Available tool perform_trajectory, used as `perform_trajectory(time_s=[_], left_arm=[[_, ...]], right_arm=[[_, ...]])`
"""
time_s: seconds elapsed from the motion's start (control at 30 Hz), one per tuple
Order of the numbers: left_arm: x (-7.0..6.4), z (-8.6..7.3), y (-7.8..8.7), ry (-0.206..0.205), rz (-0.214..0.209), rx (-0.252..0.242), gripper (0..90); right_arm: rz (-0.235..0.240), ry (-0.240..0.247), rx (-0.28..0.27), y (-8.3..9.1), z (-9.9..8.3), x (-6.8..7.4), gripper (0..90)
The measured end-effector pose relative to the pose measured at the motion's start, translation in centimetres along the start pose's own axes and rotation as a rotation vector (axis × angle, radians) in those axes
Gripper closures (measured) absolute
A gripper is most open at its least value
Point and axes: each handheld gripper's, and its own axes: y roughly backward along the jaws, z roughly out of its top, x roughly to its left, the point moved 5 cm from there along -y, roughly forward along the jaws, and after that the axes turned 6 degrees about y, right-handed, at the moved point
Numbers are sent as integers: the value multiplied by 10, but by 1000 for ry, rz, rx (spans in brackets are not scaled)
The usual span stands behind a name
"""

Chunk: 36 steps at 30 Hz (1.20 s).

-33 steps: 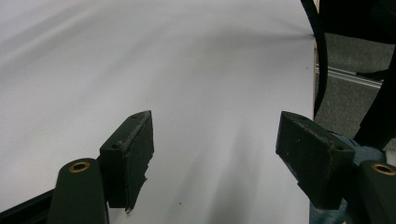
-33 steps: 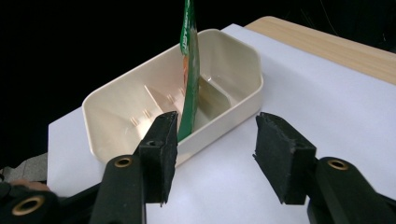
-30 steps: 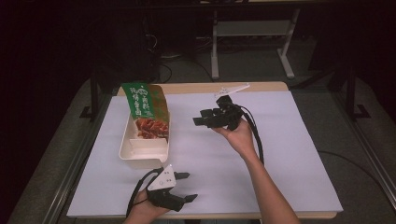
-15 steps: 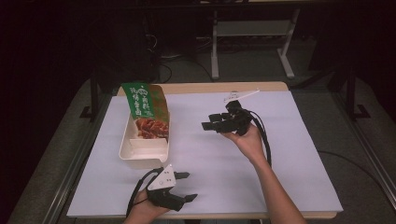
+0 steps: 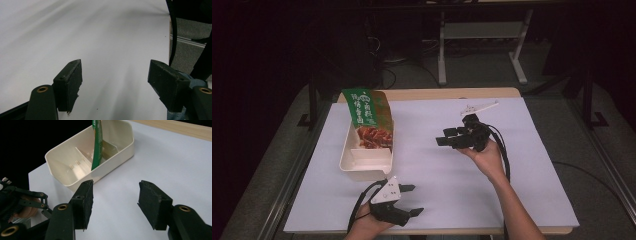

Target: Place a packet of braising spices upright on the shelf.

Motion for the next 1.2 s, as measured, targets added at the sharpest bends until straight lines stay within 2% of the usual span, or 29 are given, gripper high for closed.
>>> perform_trajectory(time_s=[0.33, 0.8, 1.2], left_arm=[[0, 0, -1, 2, 2, 1, 268], [1, 0, 0, 3, 6, 0, 266], [2, 0, 0, 5, 8, -3, 265]], right_arm=[[-3, -25, -24, 14, -12, -3, 443], [-17, -32, 4, 32, -33, -3, 419], [-32, -40, 3, 46, -51, -1, 408]])
